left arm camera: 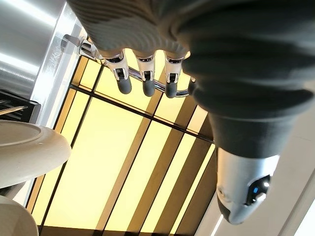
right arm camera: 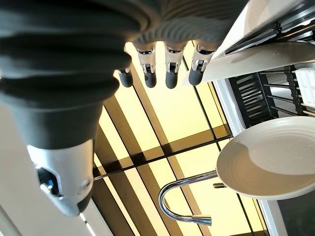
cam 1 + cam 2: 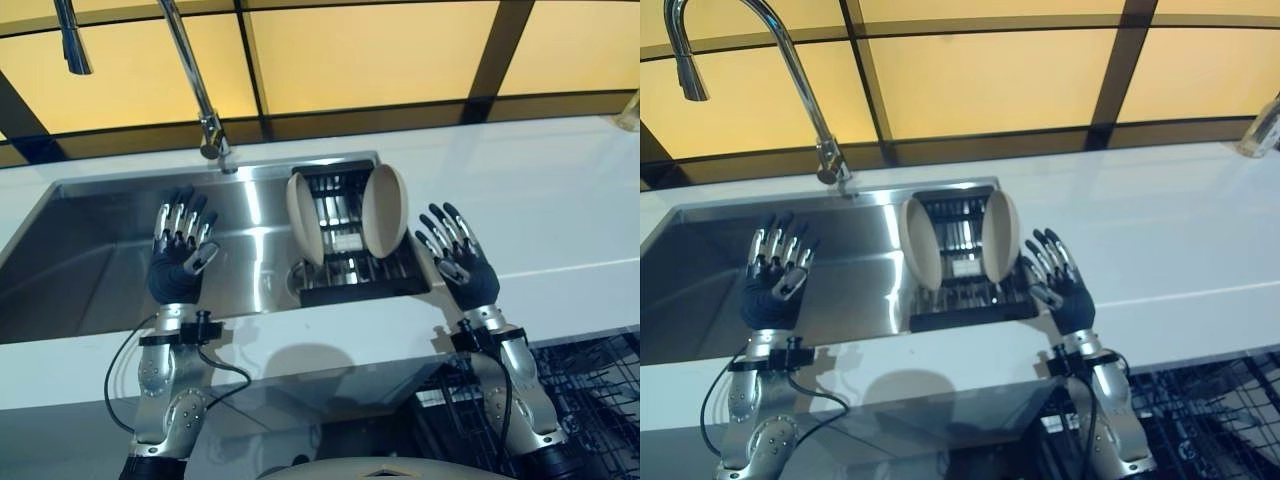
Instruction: Pick up plates and place into dishwasher.
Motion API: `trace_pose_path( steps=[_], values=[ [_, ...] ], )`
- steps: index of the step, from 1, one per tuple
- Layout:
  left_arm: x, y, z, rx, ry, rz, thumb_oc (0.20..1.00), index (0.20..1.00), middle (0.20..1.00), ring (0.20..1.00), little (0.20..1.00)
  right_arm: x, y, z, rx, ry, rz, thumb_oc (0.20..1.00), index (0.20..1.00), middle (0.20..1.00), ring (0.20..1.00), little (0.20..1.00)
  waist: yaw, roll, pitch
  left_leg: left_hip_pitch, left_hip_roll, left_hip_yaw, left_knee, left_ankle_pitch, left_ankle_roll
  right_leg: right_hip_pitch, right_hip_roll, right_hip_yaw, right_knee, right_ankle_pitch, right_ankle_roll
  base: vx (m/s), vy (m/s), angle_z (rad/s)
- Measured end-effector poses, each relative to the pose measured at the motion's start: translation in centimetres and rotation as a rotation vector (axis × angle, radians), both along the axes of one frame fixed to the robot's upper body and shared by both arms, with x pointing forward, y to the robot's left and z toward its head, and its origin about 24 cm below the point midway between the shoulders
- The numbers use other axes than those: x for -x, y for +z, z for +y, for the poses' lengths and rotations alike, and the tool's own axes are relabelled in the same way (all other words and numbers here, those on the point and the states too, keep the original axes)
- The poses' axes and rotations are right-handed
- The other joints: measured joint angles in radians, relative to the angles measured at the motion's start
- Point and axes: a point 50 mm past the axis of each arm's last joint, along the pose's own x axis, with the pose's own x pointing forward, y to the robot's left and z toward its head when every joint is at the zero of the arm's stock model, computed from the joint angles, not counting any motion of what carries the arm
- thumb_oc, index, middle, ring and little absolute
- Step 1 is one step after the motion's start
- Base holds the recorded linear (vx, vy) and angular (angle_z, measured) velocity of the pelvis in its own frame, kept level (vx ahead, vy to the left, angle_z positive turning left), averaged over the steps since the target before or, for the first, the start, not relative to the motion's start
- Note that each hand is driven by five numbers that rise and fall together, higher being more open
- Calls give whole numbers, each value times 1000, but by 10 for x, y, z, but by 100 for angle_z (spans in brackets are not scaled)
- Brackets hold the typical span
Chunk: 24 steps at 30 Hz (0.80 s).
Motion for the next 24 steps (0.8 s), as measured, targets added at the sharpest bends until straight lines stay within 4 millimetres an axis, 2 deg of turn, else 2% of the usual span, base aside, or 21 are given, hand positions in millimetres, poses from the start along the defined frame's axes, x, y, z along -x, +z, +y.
trace_pose_path(
  steps=[18,24],
  values=[
    [0,0,0,0,4,-3,1000,1000,1000,1000,1000,0,-1,1,-2,-2,5,1000,1000,1000,1000,1000,0,-4,8,14,3,5,-9,0,0,18,2,2,-21,10,-3,0,0,-1],
    [0,3,0,-104,24,-5,1000,1000,1000,1000,1000,0,-1,1,-2,-1,5,1000,1000,1000,1000,1000,-1,-4,8,15,3,8,-12,0,0,17,3,5,-22,11,-3,0,0,0]
  ],
)
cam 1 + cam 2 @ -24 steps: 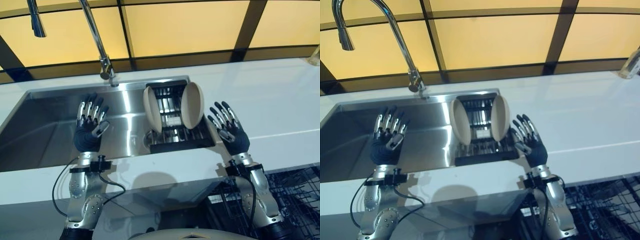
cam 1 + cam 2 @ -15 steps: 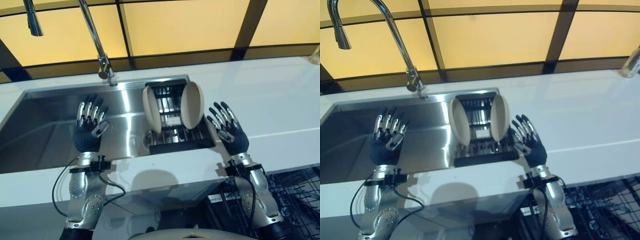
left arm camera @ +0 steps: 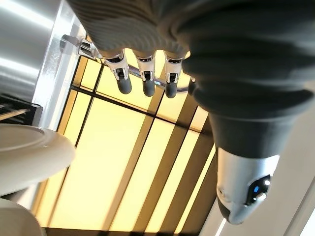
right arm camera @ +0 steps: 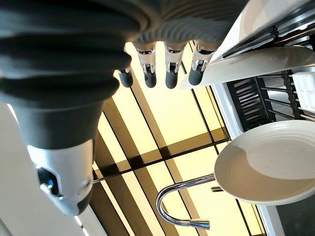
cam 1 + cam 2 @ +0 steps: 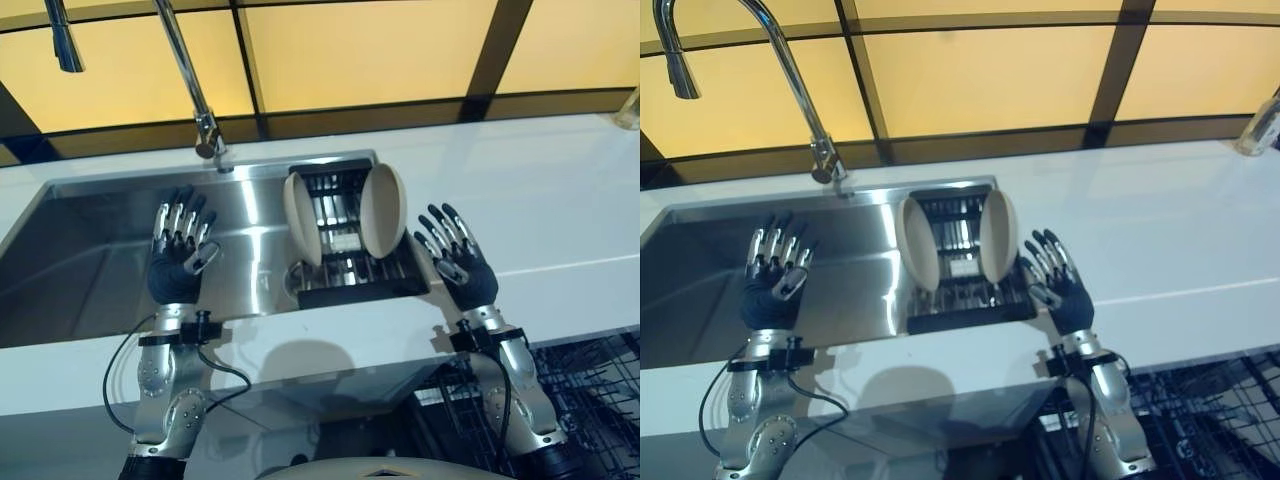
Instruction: Pick up plates and place into dishwasher.
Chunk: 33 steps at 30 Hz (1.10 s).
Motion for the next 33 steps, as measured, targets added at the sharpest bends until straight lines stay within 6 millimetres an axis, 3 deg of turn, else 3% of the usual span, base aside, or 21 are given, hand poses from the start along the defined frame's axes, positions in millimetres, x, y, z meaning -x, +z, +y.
trace_pose_path(
  steps=[4,13,23,25,29,33],
  values=[
    [-4,10,-1,-165,44,-39,1000,1000,1000,1000,1000,-1,0,1,0,3,1,1000,1000,1000,1000,1000,-1,0,0,2,1,3,-1,0,0,0,1,3,0,0,0,4,7,-1],
    [-16,53,-5,-572,133,-280,1000,1000,1000,1000,1000,-6,3,4,7,25,2,1000,1000,1000,1000,1000,-8,12,1,36,4,31,-14,0,0,15,5,30,1,1,1,27,20,-9],
    [-34,92,15,-1245,323,-466,1000,1000,1000,1000,1000,-10,5,9,24,70,17,1000,1000,1000,1000,1000,-58,54,-17,40,5,41,-15,0,0,14,6,41,3,3,1,24,20,-3],
    [-43,102,25,-1495,373,-492,1000,1000,1000,1000,1000,-11,4,8,36,76,26,1000,1000,1000,1000,1000,-58,60,-19,43,7,49,-15,0,0,15,8,43,3,4,2,22,12,-7],
    [-64,124,49,-1902,400,-426,1000,1000,1000,1000,1000,-12,4,6,51,94,42,1000,1000,1000,1000,1000,-65,76,-29,46,6,61,-15,0,0,16,6,50,3,6,5,12,1,-6],
    [-72,131,45,-2068,304,-367,1000,1000,1000,1000,1000,-13,4,9,44,105,53,1000,1000,1000,1000,1000,-73,88,-37,47,5,61,-15,0,0,16,6,51,3,8,3,0,0,0]
  ],
)
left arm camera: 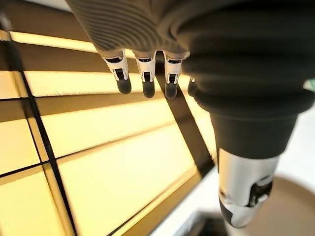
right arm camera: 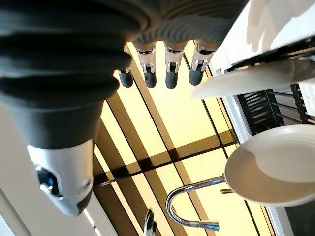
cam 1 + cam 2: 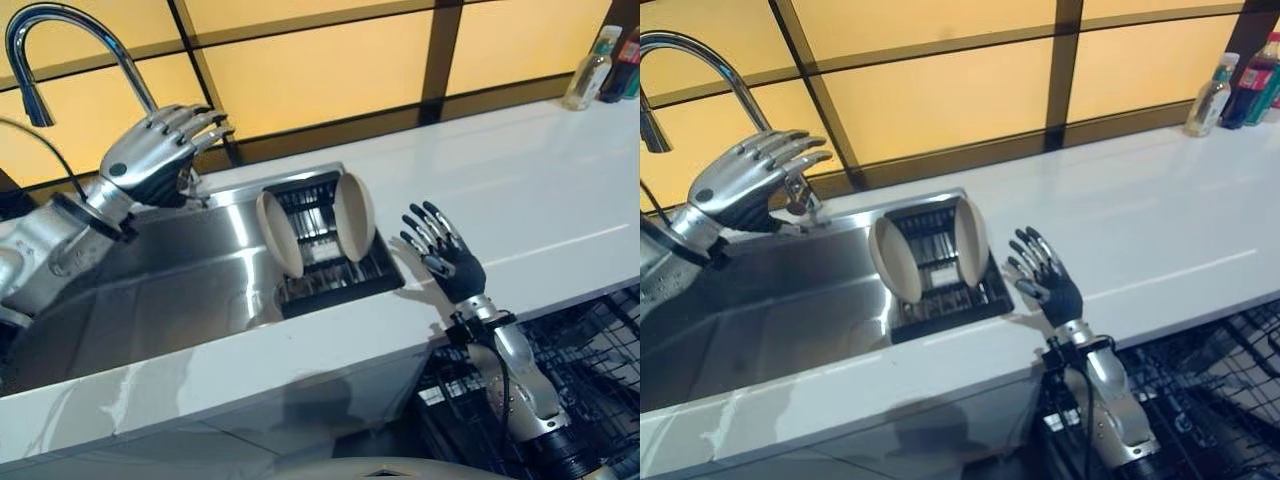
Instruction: Pick up plates and place into dishwasher.
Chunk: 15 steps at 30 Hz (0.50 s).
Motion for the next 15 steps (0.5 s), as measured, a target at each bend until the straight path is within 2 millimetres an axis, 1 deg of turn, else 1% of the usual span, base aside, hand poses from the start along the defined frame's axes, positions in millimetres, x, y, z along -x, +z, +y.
trace_pose_path(
  steps=[2,6,9,11,15],
  values=[
    [-3,0,-5,-108,4,67,1000,1000,1000,1000,1000,-3,-2,3,3,10,11,1000,1000,1000,1000,1000,-11,1,-1,0,0,0,1,0,0,0,0,0,1,1,-1,39,-2,-1],
    [-11,7,-20,-209,-39,105,1000,1000,1000,1000,1000,-3,-5,2,16,7,34,1000,1000,1000,1000,1000,-19,3,-1,1,-1,1,0,0,0,0,0,1,2,1,-1,46,-12,-1],
    [-12,10,-25,-231,-68,111,1000,1000,1000,1000,1000,-4,-5,0,18,-3,35,1000,1000,1000,1000,1000,-28,6,0,2,-1,2,0,0,0,-1,1,1,3,1,-1,61,-18,0],
    [-12,8,-24,-237,-73,129,1000,1000,1000,1000,1000,-4,-5,0,18,-6,37,1000,1000,1000,1000,1000,-40,7,0,3,-1,3,-1,0,0,-1,1,3,4,1,-1,60,-9,-2],
    [-12,3,-22,-252,-51,187,1000,1000,1000,1000,1000,-4,-5,-2,9,-11,34,1000,1000,1000,1000,1000,-45,7,1,5,-1,7,-1,0,0,-2,1,6,7,1,-1,47,-1,-3]
  ],
)
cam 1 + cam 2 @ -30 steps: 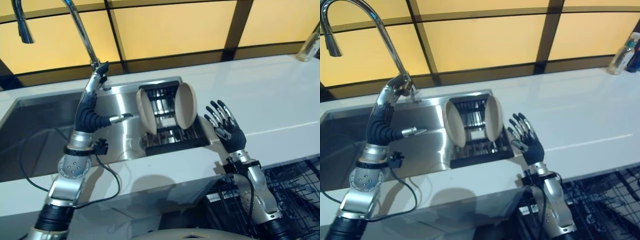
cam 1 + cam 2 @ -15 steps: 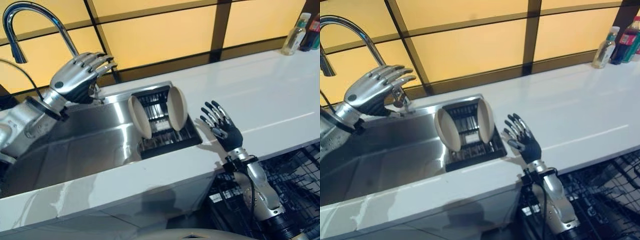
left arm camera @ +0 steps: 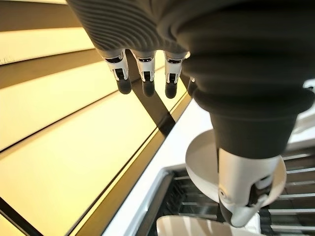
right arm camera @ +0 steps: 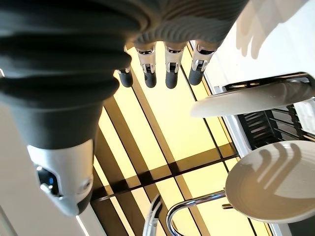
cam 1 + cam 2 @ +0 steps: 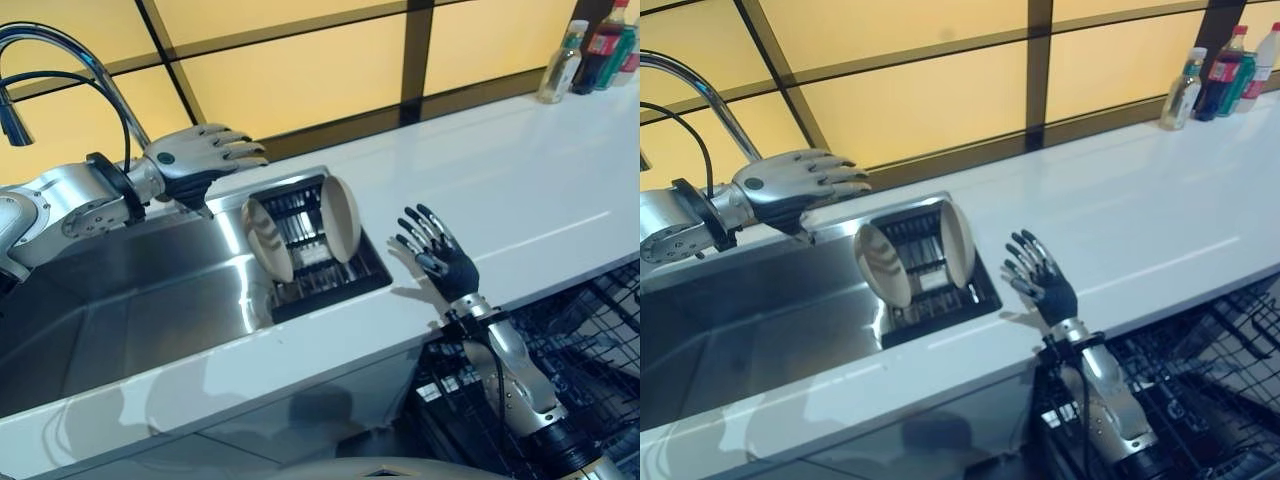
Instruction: Pick up plates and place into dishwasher.
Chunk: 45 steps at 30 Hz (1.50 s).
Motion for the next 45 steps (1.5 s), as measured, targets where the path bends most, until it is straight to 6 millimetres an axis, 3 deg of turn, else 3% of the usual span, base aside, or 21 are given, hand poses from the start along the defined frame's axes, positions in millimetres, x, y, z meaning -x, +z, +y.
trace_pose_path(
  steps=[8,20,32,45],
  values=[
    [0,-32,26,-28,137,177,1000,1000,1000,1000,1000,1,0,-6,20,8,4,1000,1000,1000,1000,1000,-2,0,1,0,1,29,0,0,0,-17,4,24,11,1,1,24,8,-8],
    [1,-31,28,7,74,125,1000,1000,1000,1000,1000,1,-1,-6,18,-1,12,1000,1000,1000,1000,1000,-25,0,1,2,2,35,0,0,0,-17,5,27,13,2,1,30,-1,-1],
    [8,-72,28,-155,51,266,1000,1000,1000,1000,1000,2,-2,-8,-4,-18,26,1000,1000,1000,1000,1000,-31,0,2,3,3,61,0,0,0,-27,7,41,17,4,4,10,-1,-3],
    [17,-91,37,-396,-44,238,1000,1000,1000,1000,1000,3,-4,-9,9,-16,50,1000,1000,1000,1000,1000,-51,7,20,9,5,81,-1,0,1,-30,8,48,17,9,11,12,-6,-4]
  ],
)
